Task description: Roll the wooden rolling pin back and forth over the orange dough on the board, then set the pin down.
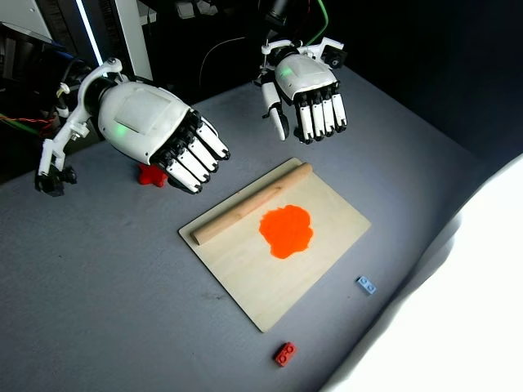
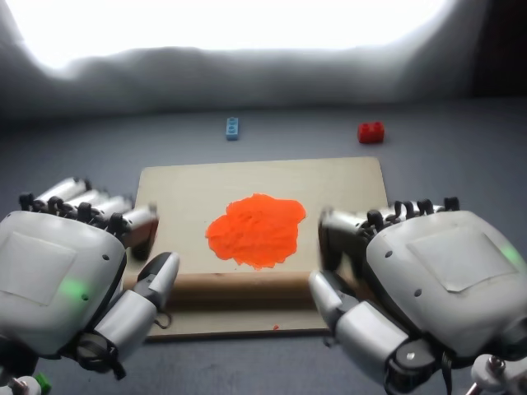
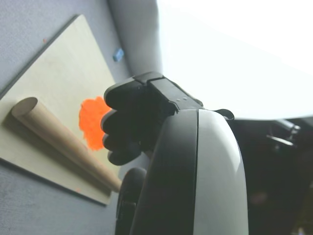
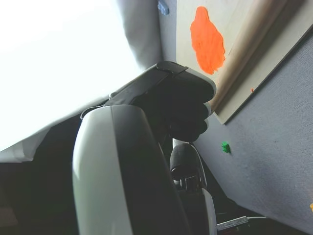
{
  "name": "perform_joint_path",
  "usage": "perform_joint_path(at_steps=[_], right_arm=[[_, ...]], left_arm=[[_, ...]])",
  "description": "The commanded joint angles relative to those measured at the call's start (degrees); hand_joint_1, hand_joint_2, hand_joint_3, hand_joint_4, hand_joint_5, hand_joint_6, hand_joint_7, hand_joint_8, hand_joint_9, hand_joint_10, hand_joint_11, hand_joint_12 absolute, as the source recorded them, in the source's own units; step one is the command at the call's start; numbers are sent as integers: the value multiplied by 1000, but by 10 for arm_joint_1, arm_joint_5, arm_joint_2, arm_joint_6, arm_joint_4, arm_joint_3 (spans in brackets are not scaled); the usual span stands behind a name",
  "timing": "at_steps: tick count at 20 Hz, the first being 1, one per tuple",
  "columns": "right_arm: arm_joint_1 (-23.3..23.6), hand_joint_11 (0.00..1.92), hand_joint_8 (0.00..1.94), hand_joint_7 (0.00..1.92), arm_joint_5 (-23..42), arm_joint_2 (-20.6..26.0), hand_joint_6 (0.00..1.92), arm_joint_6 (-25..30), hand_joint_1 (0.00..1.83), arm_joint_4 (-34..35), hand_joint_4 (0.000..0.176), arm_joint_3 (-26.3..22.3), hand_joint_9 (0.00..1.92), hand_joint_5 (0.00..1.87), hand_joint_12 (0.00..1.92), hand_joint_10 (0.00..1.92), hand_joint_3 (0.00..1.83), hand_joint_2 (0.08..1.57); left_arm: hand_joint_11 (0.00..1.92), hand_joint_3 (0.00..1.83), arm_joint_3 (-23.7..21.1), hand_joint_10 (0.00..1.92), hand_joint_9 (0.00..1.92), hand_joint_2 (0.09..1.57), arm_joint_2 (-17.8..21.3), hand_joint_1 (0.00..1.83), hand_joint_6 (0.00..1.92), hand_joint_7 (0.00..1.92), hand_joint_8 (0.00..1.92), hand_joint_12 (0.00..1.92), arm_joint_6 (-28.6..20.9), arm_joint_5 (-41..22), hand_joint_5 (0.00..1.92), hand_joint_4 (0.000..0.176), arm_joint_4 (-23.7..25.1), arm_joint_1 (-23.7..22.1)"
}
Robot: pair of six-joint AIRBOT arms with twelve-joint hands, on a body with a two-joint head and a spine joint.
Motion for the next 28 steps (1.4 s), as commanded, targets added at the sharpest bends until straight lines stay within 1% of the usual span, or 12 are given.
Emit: perform_joint_path(at_steps=[1, 5, 6, 10, 11, 14, 17, 19, 20, 23, 24, 28], right_arm=[[4, 0, 1, 123, -54, 0, 10, 4, 0, -61, 0, 1, 93, 127, 299, 9, 62, 1550], [2, 0, 4, 139, -65, -4, 12, 14, 0, -60, 0, 1, 109, 158, 310, 6, 29, 1568], [2, 0, 5, 148, -69, -5, 12, 17, 0, -59, 0, 1, 118, 166, 342, 8, 25, 1570], [4, 0, 1, 140, -78, -25, 2, 34, 0, -44, 0, 11, 111, 159, 292, 1, 24, 1571], [6, 0, 2, 128, -77, -33, 2, 34, 0, -22, 0, 17, 102, 146, 252, 1, 27, 1571], [12, 0, 3, 143, -72, -54, 5, 33, 0, 4, 0, 40, 114, 163, 300, 4, 19, 1569], [22, 0, 0, 111, -71, -70, 0, 35, 0, 27, 0, 53, 73, 122, 182, 0, 5, 1557], [26, 0, 2, 125, -70, -76, 4, 30, 0, 45, 0, 54, 78, 136, 201, 1, 0, 1529], [26, 0, 3, 132, -72, -79, 5, 25, 0, 47, 0, 55, 86, 142, 249, 4, 0, 1513], [23, 0, 2, 153, -76, -95, 4, 17, 0, 47, 0, 70, 117, 159, 353, 7, 0, 1368], [23, 0, 1, 151, -75, -99, 2, 17, 0, 46, 0, 75, 116, 148, 329, 4, 0, 1342], [17, 0, 6, 152, -74, -107, 7, -3, 0, 21, 0, 96, 110, 167, 243, 7, 8, 1414]], left_arm=[[0, 45, 3, 0, 0, 1505, 1, 0, 0, 0, 0, 0, 0, -66, 0, 0, 31, -2], [0, 36, 5, 0, 0, 1502, 0, 0, 0, 0, 0, 0, -6, -66, 0, 0, 29, -2], [0, 35, 5, 0, 0, 1501, 0, 0, 0, 0, 0, 0, -6, -64, 0, 0, 23, 0], [0, 36, 4, 0, 0, 1513, -2, 0, 0, 0, 0, 0, -3, -31, 0, 0, -10, 3], [0, 35, 5, 0, 0, 1512, -7, 0, 0, 0, 0, 0, -4, -27, 0, 0, -19, 5], [0, 30, 11, 0, 0, 1507, -25, 0, 0, 0, 0, 0, -13, -29, 0, 0, -42, 7], [0, 20, 21, 0, 0, 1491, -41, 0, 0, 0, 0, 0, -21, -30, 0, 0, -43, 7], [0, 0, 31, 0, 0, 1442, -51, 0, 0, 0, 0, 0, -31, -33, 0, 0, -43, 4], [0, 0, 36, 0, 0, 1421, -55, 0, 0, 0, 0, 0, -33, -33, 0, 0, -44, 3], [0, 0, 53, 0, 0, 1332, -73, 0, 0, 0, 0, 0, -47, -38, 0, 0, -48, 0], [0, 0, 58, 0, 0, 1326, -79, 0, 0, 0, 0, 0, -50, -40, 0, 0, -48, 0], [0, 0, 75, 0, 0, 1366, -102, 0, 0, 0, 0, 0, -50, -60, 0, 0, -47, 1]])
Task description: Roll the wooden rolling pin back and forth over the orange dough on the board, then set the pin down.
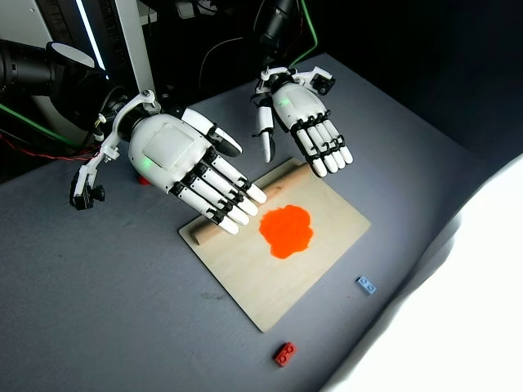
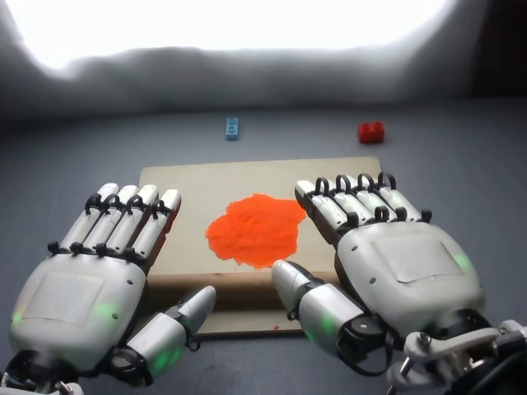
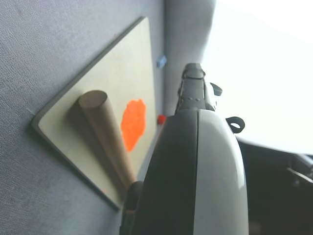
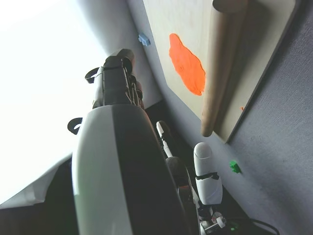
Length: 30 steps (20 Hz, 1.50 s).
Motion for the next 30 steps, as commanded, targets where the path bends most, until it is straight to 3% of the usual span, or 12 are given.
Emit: perform_joint_path(at_steps=[1, 9, 12, 14, 16, 30], right_arm=[[-3, 0, 6, 151, -40, -3, 5, -3, 0, -64, 0, 5, 106, 164, 240, 5, 18, 1434], [-41, 0, 1, 118, -57, -52, 2, -22, 0, -101, 0, 68, 81, 135, 186, 1, 23, 1553], [-48, 0, 2, 133, -60, -65, 6, -24, 0, -101, 0, 75, 84, 155, 231, 1, 16, 1557], [-54, 0, 2, 101, -61, -71, 1, -26, 0, -101, 0, 78, 64, 120, 118, 1, 10, 1557], [-60, 0, 2, 103, -65, -80, 2, -24, 0, -101, 0, 85, 68, 121, 148, 2, 8, 1563], [-61, 0, 1, 115, -68, -126, 1, 0, 0, -91, 0, 151, 72, 135, 168, 2, 8, 1569]], left_arm=[[0, 0, 5, 0, 0, 1378, -4, 0, 0, 0, 0, 0, 5, -77, 0, 0, 31, -2], [0, 11, 29, 0, 0, 1458, -35, 0, 0, 0, 0, 0, 1, -93, 0, 0, 33, 17], [0, 29, 39, 0, 0, 1499, -42, 0, 0, 0, 0, 0, -8, -94, 0, 0, 33, 21], [0, 40, 46, 0, 0, 1527, -48, 0, 0, 0, 0, 0, -13, -98, 0, 0, 33, 23], [0, 46, 52, 0, 0, 1544, -52, 0, 0, 0, 0, 0, -16, -99, 0, 0, 33, 24], [0, 34, 69, 0, 0, 1543, -82, 0, 0, 0, 0, 0, -15, -98, 0, 0, 32, 25]])
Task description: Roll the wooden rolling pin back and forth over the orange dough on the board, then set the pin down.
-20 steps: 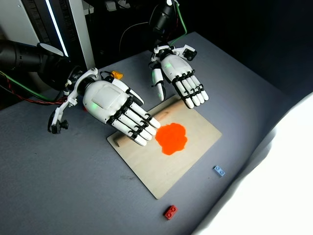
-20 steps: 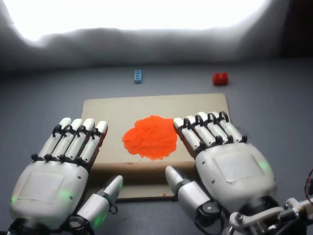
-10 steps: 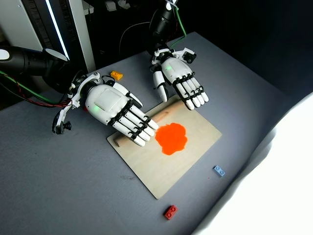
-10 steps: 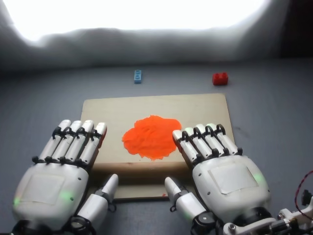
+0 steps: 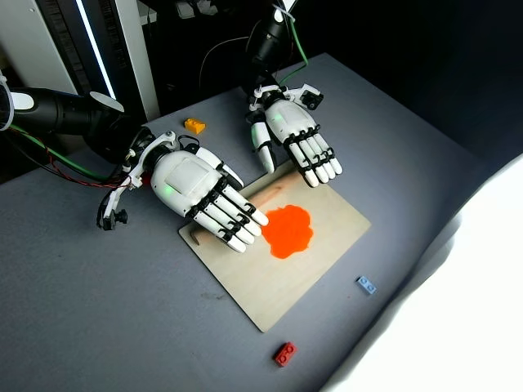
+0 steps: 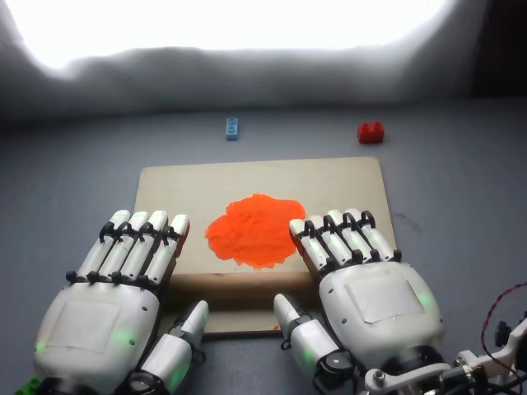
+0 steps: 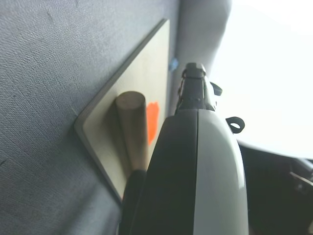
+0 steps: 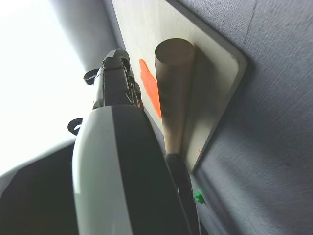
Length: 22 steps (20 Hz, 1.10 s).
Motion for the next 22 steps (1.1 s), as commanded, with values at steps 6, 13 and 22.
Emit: perform_joint_path(at_steps=[6, 13, 22], right_arm=[[1, 0, 6, 124, -39, -12, 7, 3, 0, -54, 0, 27, 86, 152, 173, 6, 2, 1565], [-5, 0, 1, 98, -30, -16, 1, 6, 0, -57, 0, 37, 71, 115, 148, 1, 1, 1565], [-12, 0, 7, 115, -43, -32, 4, 13, 0, -81, 0, 57, 78, 136, 156, 7, 1, 1564]], left_arm=[[0, 29, 11, 0, 0, 1541, -9, 0, 0, 0, 0, 0, 3, -61, 0, 0, 26, 0], [0, 25, 20, 0, 0, 1541, -10, 0, 0, 0, 0, 0, 6, -36, 0, 0, 19, -1], [0, 20, 44, 0, 0, 1542, -11, 0, 0, 0, 0, 0, 2, -12, 0, 0, 12, -21]])
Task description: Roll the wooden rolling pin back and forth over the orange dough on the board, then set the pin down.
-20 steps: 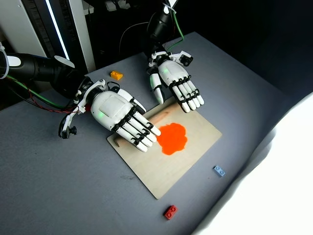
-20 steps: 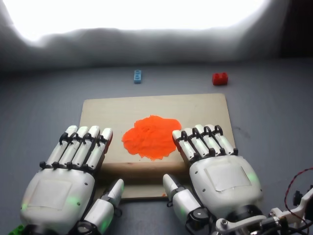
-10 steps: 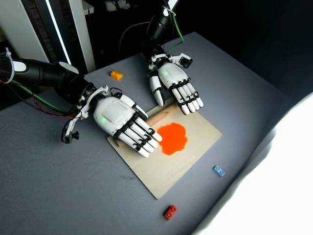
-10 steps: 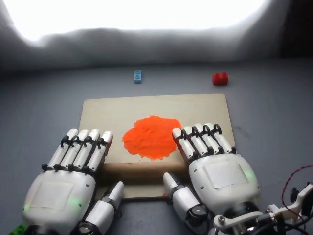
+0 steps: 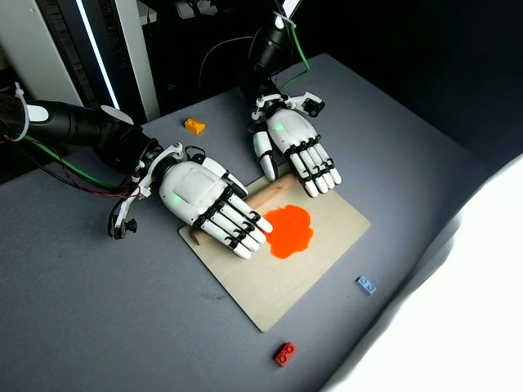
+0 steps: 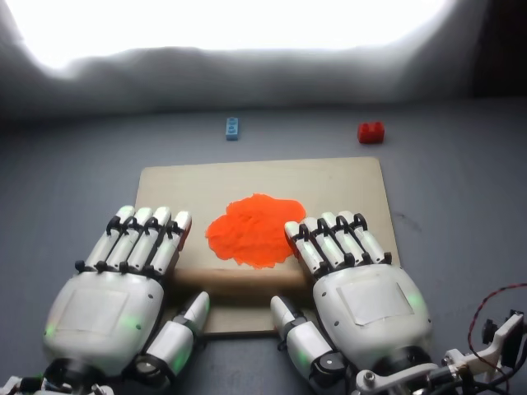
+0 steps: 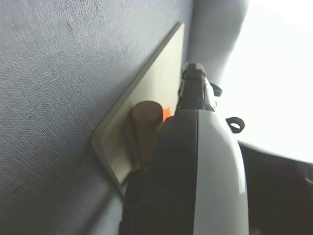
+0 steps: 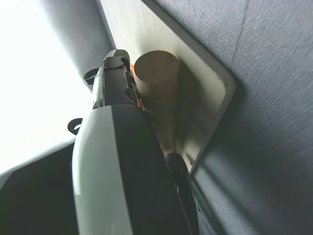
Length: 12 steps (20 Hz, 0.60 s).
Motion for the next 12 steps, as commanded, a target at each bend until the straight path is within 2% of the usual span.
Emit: perform_joint_path(at_steps=[1, 11, 12], right_arm=[[-1, 0, 3, 109, -53, -2, 0, 1, 0, -60, 0, 4, 73, 128, 137, 4, 1, 1563], [-2, 0, 1, 102, -46, -6, 2, 7, 0, -66, 0, 24, 61, 111, 57, 4, 0, 1562], [-2, 0, 0, 129, -45, -6, 1, 9, 0, -71, 0, 25, 91, 132, 141, 1, 0, 1561]], left_arm=[[0, 19, 3, 0, 0, 1540, -1, 0, 0, 0, 0, 0, 0, -59, 0, 0, 25, -4], [0, 14, 7, 0, 0, 1536, -3, 0, 0, 0, 0, 0, -6, -57, 0, 0, 9, -13], [0, 14, 7, 0, 0, 1537, -3, 0, 0, 0, 0, 0, -6, -55, 0, 0, 8, -14]])
